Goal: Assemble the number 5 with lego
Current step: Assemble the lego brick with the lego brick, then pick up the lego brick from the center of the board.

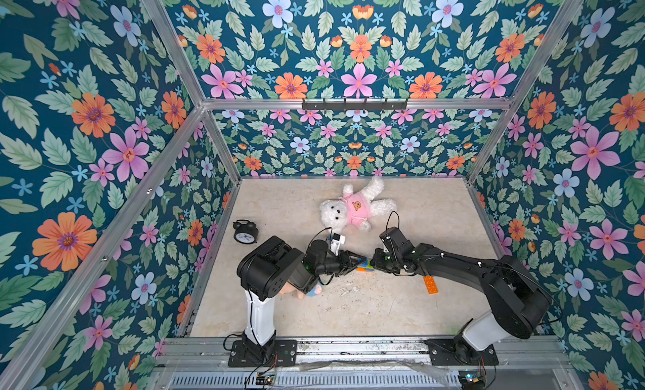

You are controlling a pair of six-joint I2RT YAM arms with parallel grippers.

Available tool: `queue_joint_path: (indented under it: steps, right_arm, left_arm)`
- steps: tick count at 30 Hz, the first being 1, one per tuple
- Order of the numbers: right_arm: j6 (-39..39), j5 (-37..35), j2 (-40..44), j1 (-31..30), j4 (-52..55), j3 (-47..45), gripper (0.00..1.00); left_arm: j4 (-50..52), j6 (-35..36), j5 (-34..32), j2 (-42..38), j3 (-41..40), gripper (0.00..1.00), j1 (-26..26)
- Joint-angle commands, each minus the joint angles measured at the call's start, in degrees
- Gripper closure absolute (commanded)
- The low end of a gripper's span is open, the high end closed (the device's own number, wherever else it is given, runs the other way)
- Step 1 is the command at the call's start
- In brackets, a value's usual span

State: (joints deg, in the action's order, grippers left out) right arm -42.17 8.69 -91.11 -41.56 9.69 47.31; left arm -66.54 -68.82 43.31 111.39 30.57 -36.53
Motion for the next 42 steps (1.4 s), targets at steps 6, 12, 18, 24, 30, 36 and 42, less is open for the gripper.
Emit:
queue_joint_path:
  steps: [6, 12, 18, 24, 30, 36, 42]
  right_arm:
    - [0.51, -0.51, -1.25, -0.25, 7.45, -0.61, 0.79]
    - [0.64, -0.43, -1.09, -0.23, 7.54, -0.47, 0.79]
    - [0.86, -0.02, -0.92, -0.26, 7.64, -0.11, 0.79]
    - [0.96, 0.18, -0.23, -0.36, 7.49, -0.02, 0.79]
    - [1.03, 0.81, 0.91, -0.36, 6.68, 0.72, 0.72]
    - [1.05, 0.29, 1.92, -0.36, 6.65, 2.15, 0.65]
    - [0.95, -0.95, 3.04, -0.36, 8.18, 3.45, 0.62]
  left_arm:
    - [7.37, 1.49, -0.51, -0.07, -0.16, 0.78, -0.27]
    - [14.95, 5.09, -2.52, -3.33, 0.57, 0.50, -0.28]
    - [20.46, 7.47, -4.34, -6.09, 1.07, 0.37, -0.29]
    - [22.07, 8.38, -5.34, -8.18, 0.99, 0.27, -0.19]
    - [30.81, 12.95, -7.76, -11.85, 3.04, 0.22, -0.20]
    - [34.85, 15.19, -8.51, -14.42, 4.59, 0.21, -0.19]
    - [37.49, 16.92, -9.17, -16.34, 5.65, 0.20, -0.25]
